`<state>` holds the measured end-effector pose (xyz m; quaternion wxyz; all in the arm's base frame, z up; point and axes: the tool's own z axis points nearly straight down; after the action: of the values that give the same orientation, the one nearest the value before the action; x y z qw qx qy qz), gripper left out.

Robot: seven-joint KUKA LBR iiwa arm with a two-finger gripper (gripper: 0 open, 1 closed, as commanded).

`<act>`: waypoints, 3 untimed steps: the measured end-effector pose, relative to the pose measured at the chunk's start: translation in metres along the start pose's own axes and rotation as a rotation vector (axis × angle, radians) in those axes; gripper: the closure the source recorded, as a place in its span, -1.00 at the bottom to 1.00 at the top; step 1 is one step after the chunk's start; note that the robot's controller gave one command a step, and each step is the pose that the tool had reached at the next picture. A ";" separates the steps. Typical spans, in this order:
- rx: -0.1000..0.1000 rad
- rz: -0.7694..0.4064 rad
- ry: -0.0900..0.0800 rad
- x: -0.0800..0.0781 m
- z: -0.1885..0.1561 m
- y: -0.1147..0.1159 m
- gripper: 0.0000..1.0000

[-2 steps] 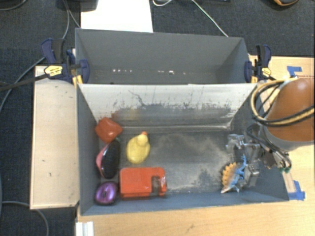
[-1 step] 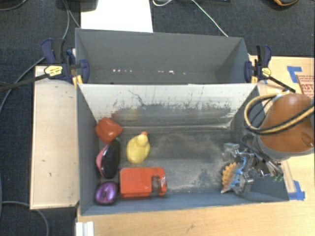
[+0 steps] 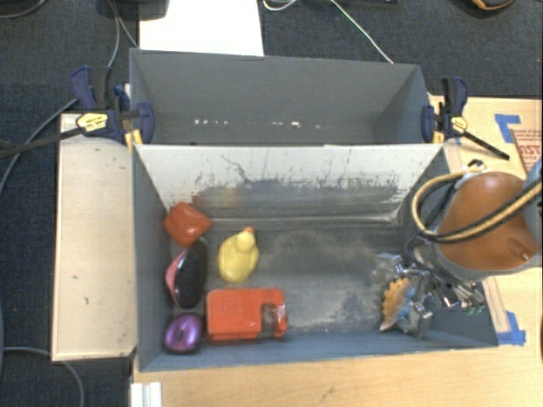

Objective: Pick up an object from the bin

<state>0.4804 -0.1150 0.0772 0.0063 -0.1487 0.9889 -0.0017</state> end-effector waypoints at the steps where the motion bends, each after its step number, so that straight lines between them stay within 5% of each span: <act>1: -0.004 -0.238 -0.009 0.003 0.004 -0.018 1.00; 2: -0.004 -0.240 -0.009 0.003 0.004 -0.018 1.00; 3: -0.007 -0.294 -0.005 0.002 -0.109 -0.017 1.00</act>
Offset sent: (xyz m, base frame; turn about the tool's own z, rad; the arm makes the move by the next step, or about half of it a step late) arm 0.0000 0.0000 0.0000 0.0000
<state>0.4822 -0.1322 0.1862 0.0080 -0.2920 0.9564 0.0015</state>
